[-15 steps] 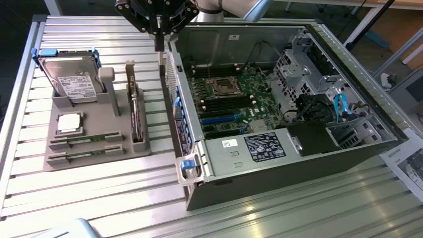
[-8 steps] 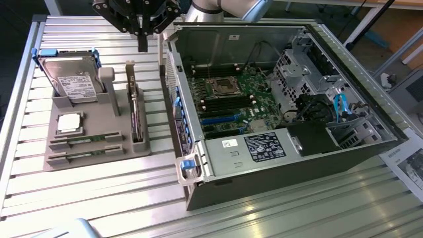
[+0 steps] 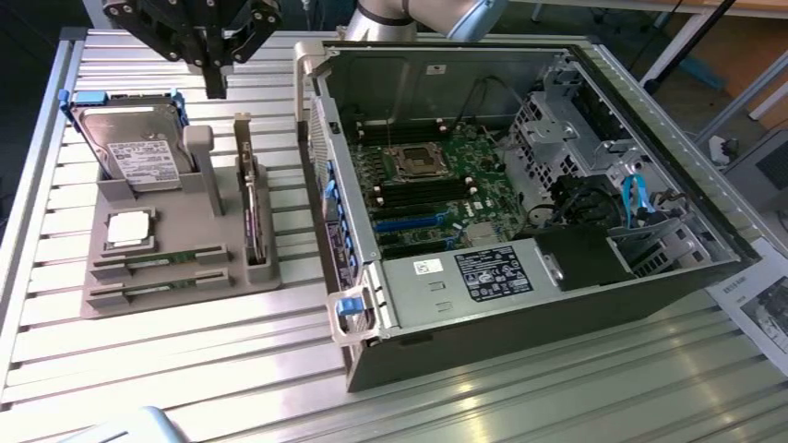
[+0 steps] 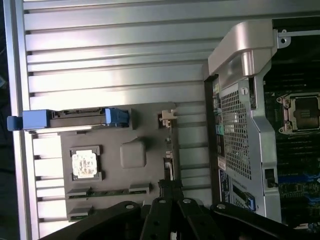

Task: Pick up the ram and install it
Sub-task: 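Reach for the ram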

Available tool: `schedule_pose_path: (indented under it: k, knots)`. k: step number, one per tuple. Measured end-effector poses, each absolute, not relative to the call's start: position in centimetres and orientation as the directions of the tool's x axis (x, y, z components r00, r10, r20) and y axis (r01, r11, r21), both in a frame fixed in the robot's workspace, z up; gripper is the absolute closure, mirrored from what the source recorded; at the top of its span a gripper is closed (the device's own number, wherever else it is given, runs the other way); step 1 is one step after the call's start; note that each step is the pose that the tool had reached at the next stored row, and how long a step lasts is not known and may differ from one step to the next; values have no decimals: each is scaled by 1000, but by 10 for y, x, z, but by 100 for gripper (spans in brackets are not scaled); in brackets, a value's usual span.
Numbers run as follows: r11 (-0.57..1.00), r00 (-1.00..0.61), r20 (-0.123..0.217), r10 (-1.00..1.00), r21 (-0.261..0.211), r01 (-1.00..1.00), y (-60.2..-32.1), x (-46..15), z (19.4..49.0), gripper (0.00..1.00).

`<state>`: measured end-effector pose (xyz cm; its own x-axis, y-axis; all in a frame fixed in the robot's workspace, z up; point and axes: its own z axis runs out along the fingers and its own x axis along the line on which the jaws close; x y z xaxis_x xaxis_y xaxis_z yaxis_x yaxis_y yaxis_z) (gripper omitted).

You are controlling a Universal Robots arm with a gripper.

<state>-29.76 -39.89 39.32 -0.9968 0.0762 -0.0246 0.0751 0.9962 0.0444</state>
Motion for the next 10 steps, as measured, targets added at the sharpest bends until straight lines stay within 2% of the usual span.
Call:
schedule_pose_path:
  k: [10]
  knots:
    - [996,-997,-24,76,44,75,-399,-340,393,90]
